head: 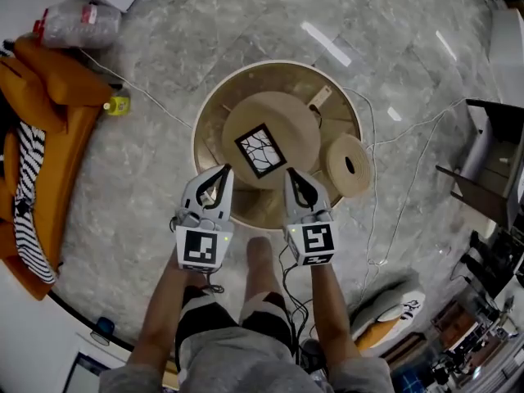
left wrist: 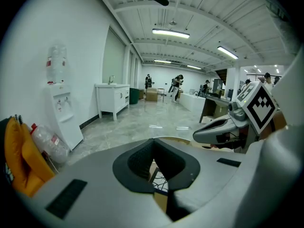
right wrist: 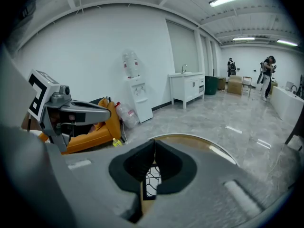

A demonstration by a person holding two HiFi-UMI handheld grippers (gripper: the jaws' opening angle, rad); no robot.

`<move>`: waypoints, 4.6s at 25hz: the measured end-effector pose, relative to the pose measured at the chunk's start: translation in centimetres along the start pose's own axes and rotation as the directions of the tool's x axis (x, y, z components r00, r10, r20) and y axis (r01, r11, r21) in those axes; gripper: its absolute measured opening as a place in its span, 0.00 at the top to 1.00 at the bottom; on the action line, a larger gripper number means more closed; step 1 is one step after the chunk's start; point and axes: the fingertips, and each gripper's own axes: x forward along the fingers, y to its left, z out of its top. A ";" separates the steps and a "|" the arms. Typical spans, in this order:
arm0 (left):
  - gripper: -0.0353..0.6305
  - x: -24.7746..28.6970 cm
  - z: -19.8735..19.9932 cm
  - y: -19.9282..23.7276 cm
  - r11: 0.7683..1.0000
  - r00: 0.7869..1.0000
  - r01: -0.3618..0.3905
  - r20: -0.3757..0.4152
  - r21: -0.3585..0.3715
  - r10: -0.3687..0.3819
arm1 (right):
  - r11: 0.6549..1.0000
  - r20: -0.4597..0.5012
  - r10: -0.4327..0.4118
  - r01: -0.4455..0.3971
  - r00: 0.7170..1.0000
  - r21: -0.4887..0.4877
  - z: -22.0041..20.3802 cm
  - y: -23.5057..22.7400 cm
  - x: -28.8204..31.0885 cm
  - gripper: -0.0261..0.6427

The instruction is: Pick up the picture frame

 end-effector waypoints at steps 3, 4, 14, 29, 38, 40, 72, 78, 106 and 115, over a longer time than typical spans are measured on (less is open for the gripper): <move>0.92 1.7 -2.3 0.0 1.000 1.000 0.008 -0.008 0.003 -0.008 | 1.000 -0.019 0.004 -0.004 1.000 0.000 -2.4 -0.8 1.8 0.96; 0.92 2.2 -3.1 0.0 1.000 1.000 0.006 -0.013 -0.018 -0.006 | 1.000 -0.026 0.002 -0.002 1.000 -0.001 -3.2 -1.1 2.3 0.96; 0.92 7.1 -12.4 0.2 0.998 0.998 0.000 -0.070 -0.063 -0.005 | 1.000 -0.060 -0.002 0.000 0.998 -0.023 -11.1 -2.9 7.2 0.96; 0.92 9.9 -20.8 -0.1 0.996 0.991 -0.020 -0.137 -0.084 0.009 | 0.998 -0.178 0.045 -0.050 0.983 -0.025 -19.9 -5.1 12.8 0.83; 0.92 9.5 -20.5 1.4 0.993 0.989 -0.063 -0.140 -0.099 0.048 | 0.995 -0.271 0.078 -0.091 0.960 -0.036 -21.5 -5.5 15.5 0.77; 0.92 9.6 -20.4 1.6 0.993 0.990 -0.065 -0.134 -0.102 0.051 | 0.995 -0.295 0.081 -0.095 0.952 -0.034 -22.2 -5.5 15.7 0.77; 0.92 10.1 -20.2 1.3 0.995 0.989 -0.063 -0.136 -0.079 0.052 | 0.998 -0.311 0.047 -0.055 0.949 -0.016 -23.6 -5.1 15.3 0.87; 0.92 9.5 -17.2 1.8 0.998 0.993 -0.055 -0.110 -0.026 0.052 | 1.000 -0.249 0.029 -0.029 0.968 0.002 -20.1 -5.4 14.0 0.87; 0.92 -2.2 14.9 -2.0 0.979 0.986 0.012 0.163 0.203 -0.046 | 0.973 0.171 -0.233 0.229 0.957 0.040 13.5 -7.1 -8.6 0.87; 0.92 -9.1 21.1 -7.4 0.961 0.964 0.071 0.228 0.268 -0.135 | 0.928 0.316 -0.371 0.356 0.873 0.107 19.2 -6.0 -21.6 0.87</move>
